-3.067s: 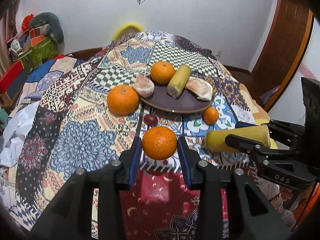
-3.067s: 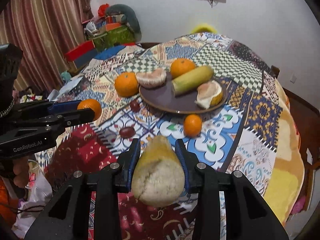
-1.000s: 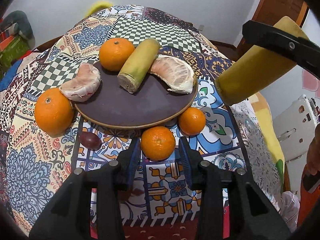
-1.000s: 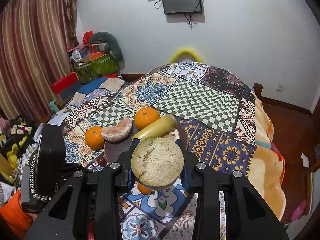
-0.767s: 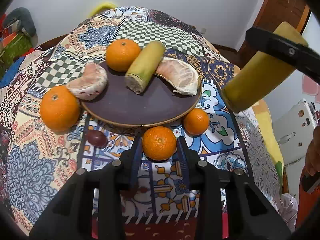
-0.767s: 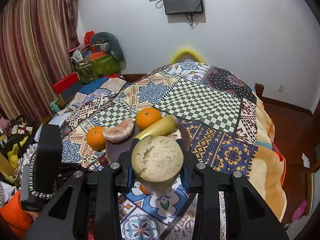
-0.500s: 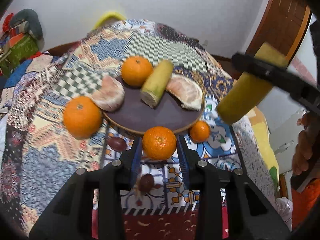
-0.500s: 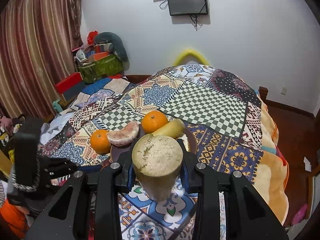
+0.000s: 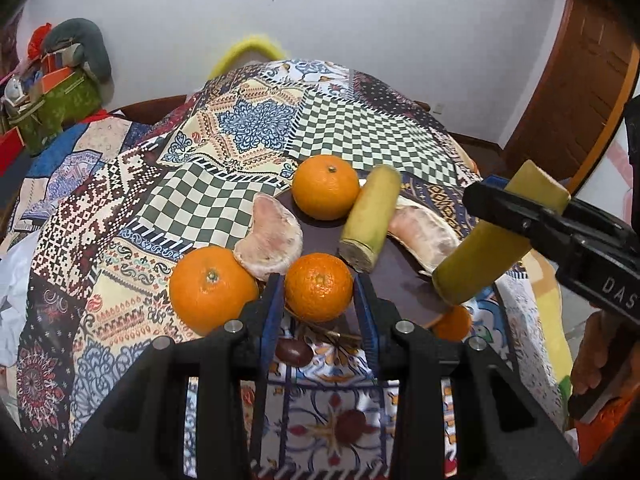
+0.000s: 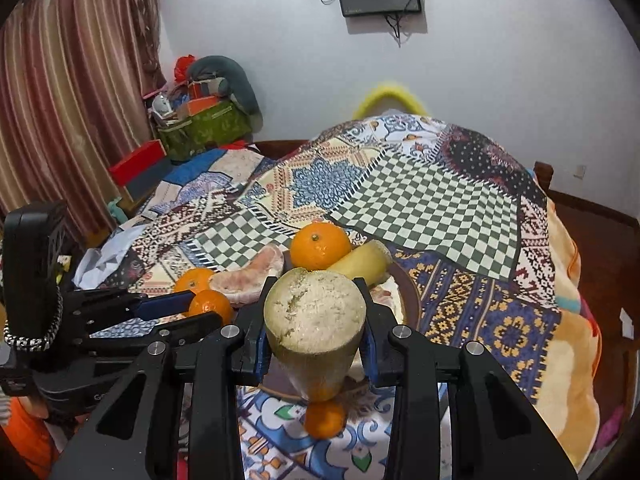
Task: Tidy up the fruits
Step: 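Carry the corn cob with the right tool while the left tool carries the mandarin over the plate, then lower the corn cob onto the plate and open the right tool while the left releases the mandarin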
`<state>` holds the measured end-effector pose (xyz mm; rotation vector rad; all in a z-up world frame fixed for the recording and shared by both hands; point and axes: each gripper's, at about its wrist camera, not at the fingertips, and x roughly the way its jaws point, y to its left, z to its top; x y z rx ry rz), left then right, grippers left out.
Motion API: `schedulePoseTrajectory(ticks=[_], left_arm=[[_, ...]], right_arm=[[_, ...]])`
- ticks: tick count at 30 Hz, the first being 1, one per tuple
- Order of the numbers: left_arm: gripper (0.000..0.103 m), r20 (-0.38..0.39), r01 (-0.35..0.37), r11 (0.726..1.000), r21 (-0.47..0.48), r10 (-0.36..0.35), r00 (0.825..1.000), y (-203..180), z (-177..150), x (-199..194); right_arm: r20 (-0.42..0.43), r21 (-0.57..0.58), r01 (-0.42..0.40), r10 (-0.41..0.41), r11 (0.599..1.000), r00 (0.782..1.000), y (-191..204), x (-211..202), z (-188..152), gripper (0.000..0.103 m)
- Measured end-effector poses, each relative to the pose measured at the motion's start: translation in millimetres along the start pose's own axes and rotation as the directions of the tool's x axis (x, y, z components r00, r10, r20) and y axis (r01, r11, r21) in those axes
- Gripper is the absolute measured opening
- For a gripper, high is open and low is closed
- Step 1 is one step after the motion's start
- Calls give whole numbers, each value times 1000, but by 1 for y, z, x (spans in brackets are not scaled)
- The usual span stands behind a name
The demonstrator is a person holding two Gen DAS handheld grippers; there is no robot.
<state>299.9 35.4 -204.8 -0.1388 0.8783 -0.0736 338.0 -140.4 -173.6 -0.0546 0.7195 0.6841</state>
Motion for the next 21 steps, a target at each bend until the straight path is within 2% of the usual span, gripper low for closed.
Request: schedulePoseTrajectory(ticks=[5,11,21], left_arm=[[35,-22,5,1000,-5,-6,1000,3,4,19],[35,-45,5,1000,-2,-5,999,2,7,36],[35,-48,12,1000,0,-12,999,-1,13,44]], right_arm=[[-47,11,-11,12,1000,999,-3,23,0,32],[-47,7,5,-5,1000,999,-6,34,2,33],[-93,-6,5,-5,1000,996,-12,56,22,34]])
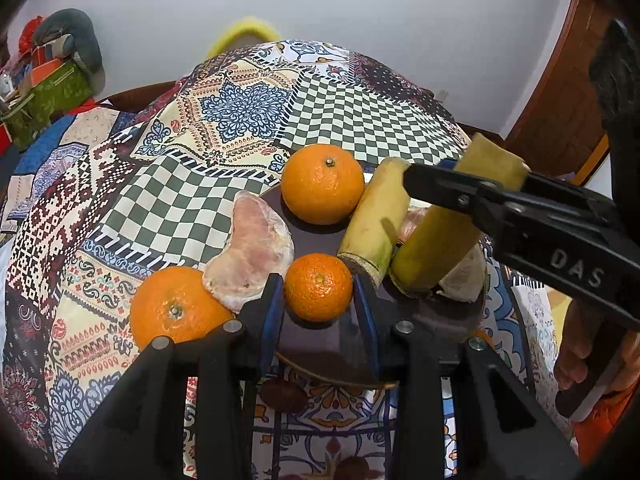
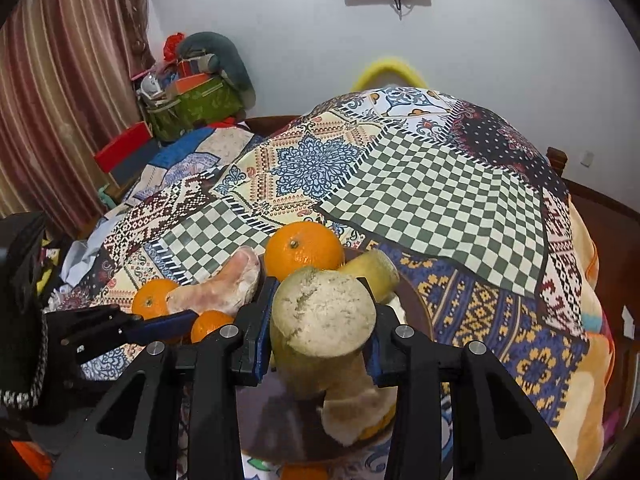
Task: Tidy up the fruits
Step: 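Lower the corn cob onto the plate and open the right tool while the left releases the mandarin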
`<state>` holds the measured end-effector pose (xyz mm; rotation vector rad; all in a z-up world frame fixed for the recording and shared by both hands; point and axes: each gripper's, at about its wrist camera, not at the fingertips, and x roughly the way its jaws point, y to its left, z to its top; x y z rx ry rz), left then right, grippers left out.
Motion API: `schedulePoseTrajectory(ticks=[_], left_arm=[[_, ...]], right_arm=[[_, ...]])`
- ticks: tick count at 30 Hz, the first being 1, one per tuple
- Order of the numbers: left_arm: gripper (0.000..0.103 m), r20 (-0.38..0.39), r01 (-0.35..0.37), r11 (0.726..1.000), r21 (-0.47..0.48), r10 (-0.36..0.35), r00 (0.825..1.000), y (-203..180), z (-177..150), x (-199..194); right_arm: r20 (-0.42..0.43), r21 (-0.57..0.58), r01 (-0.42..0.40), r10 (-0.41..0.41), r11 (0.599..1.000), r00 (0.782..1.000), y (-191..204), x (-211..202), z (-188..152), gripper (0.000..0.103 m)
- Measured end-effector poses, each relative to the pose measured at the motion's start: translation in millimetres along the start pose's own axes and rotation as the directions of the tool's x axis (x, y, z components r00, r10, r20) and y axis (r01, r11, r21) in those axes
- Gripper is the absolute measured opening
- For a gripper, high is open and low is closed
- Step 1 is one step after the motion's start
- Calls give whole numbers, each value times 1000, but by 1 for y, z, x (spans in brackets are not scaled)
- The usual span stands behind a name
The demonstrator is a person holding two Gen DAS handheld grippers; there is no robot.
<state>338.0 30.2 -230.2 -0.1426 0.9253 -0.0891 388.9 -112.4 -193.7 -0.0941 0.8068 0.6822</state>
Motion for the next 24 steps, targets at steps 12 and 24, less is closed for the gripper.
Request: schedulePoseTrajectory(ticks=[12,24], left_arm=[[35,18,-2,1000,-10,2,1000,3,3,-3],[35,74,-22,1000,-14,22,997,2,0,-40]], right_arm=[[-79,-52,31,-36,998,996,2,22,-2,39],[-22,-41,26,-27,999,999,7,-19,-9,40]])
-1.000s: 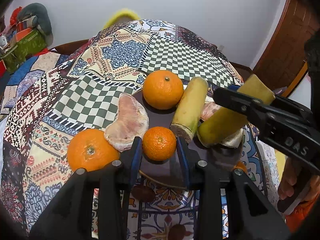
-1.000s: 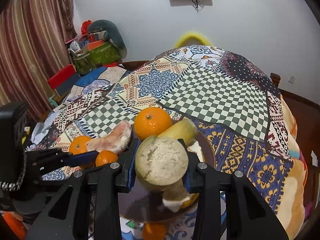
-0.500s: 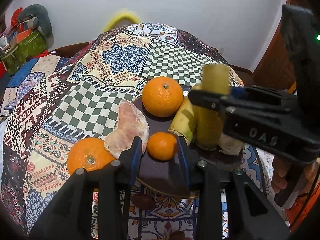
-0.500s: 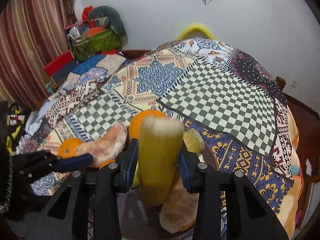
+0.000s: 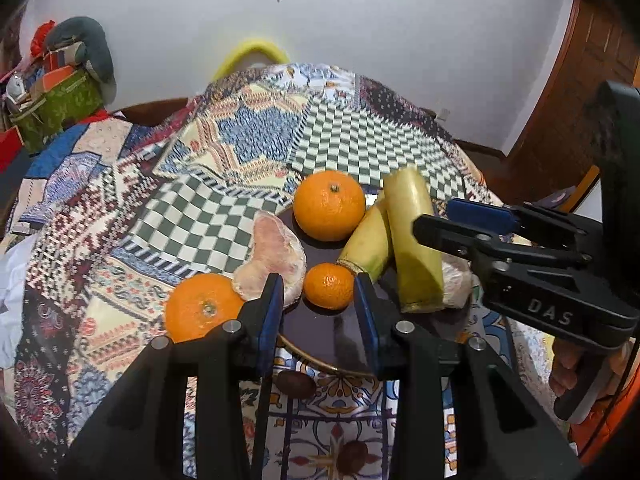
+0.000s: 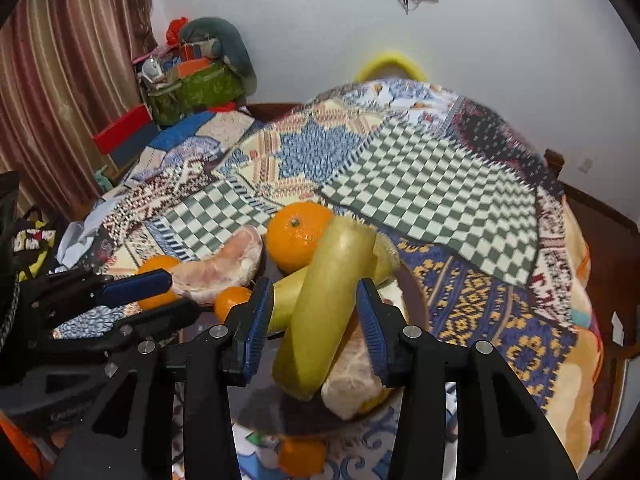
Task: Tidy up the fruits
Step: 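Lower the corn cob onto the plate and open the right tool while the left releases the mandarin, then grasp the large orange with the left tool while the right tool grasps another small mandarin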
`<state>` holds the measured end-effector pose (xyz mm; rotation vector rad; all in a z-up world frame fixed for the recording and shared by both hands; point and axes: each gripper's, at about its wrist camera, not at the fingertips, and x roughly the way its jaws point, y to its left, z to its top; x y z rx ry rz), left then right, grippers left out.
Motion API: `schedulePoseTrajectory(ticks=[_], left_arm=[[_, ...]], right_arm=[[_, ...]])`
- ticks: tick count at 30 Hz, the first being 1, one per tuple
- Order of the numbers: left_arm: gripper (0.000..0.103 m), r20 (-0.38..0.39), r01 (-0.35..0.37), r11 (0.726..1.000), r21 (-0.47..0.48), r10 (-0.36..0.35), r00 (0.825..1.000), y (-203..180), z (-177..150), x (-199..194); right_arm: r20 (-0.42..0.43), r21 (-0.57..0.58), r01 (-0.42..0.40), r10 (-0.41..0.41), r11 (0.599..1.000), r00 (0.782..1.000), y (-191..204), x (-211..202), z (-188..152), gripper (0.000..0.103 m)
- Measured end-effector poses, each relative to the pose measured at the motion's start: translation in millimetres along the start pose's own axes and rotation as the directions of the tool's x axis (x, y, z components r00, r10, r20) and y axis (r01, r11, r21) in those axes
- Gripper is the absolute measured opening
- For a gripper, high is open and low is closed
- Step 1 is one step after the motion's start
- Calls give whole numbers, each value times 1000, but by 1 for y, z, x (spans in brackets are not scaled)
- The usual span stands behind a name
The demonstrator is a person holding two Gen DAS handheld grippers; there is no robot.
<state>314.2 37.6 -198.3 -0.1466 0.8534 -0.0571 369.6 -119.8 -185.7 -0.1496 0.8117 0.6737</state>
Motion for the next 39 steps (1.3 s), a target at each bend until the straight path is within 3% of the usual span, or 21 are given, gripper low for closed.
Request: schedulePoseTrajectory(ticks=[7,13,18,27,30,39], left_arm=[[37,68,-33,999,-4,33,997,8,3,-45],[43,40,-94,996,-9,94,995,29,-10,-56],[52,-21,-123,992,-5,123,992,44,-29,-47],[56,-110,-105,994,-29,101,989,60,-44,-21],[66,-116,-105,994,-16,102,988,58,-42,-14],[66,-145,-110,994,-17,106,984,63,-31,16]], right_arm=[[65,-5,31,-30,1000,997,7,-36,-10,46],[67,11,37,-38,999,997,9,-49,-29,47],[44,13,53,-54,999,998,10,-51,-47,47],[-18,38,67,-66,997,998,12,-39,-79,51],[-44,42,68,-66,997,997,12,-31,-86,51],[-81,52,55,-50,997,995,12,-14,-96,51]])
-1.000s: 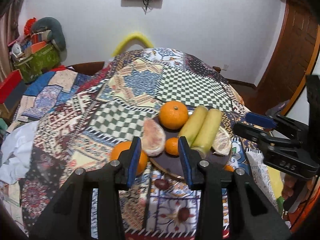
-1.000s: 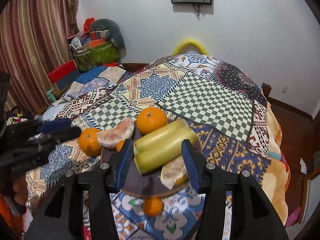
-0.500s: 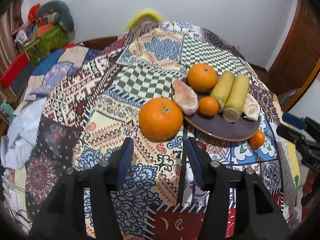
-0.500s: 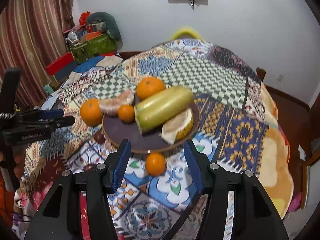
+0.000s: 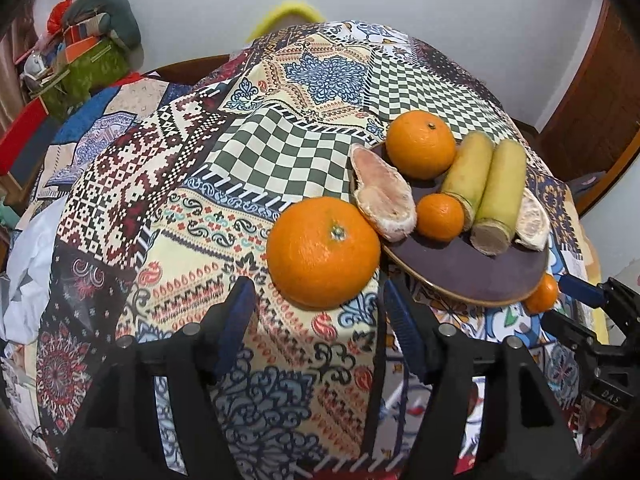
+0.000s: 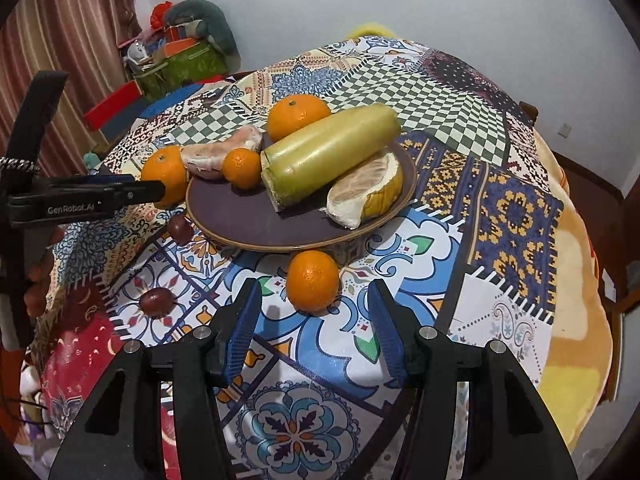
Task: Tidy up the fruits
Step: 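Grasp the large orange with the left tool while the right tool grasps another small mandarin, then carry the large orange with the left tool while the right tool carries the mandarin to the plate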
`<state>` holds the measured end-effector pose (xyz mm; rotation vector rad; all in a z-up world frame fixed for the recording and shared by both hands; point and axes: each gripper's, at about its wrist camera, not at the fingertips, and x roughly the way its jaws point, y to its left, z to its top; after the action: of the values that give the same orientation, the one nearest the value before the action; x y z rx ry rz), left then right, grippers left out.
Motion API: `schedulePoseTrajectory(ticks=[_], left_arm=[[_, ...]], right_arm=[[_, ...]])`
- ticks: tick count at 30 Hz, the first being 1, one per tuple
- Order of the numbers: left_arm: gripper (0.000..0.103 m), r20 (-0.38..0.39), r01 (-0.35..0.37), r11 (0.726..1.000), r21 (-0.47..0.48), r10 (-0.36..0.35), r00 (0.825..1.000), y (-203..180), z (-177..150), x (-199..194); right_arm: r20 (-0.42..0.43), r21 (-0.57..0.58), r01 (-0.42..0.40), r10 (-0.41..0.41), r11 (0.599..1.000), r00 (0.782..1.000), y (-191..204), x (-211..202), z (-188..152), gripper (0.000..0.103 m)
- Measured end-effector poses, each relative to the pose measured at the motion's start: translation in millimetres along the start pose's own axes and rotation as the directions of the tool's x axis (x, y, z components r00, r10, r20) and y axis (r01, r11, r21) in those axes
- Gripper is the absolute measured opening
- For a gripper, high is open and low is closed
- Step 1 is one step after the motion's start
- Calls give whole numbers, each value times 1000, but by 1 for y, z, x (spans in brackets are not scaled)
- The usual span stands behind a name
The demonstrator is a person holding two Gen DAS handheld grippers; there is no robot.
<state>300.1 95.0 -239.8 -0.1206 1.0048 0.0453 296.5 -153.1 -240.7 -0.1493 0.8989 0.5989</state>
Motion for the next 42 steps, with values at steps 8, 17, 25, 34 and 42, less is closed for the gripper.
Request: schedulePoseTrajectory(ticks=[8,17,25,34,42], left_arm=[[66,24,3,1000,3,-4,1000,0,7,9],[61,38,-1,1000,5,0,999,-3,7,11],[60,62,-18,1000,12,18,998,-7,-4,-12],[58,103,-17,1000,24,15,995,-16,-16,-45],[57,147,9,999,47,-16,989,-30,-23,-76]], right_arm=[[-5,31,-35,35,999,999,-6,9,4,34],[6,17,-49,49,999,999,-4,8,5,27],[32,24,-50,49,998,998,-3,-7,3,27],[90,28,-43,41,999,995,-4,-36,7,27],[127,25,-36,32,999,991,-4,-51,11,27]])
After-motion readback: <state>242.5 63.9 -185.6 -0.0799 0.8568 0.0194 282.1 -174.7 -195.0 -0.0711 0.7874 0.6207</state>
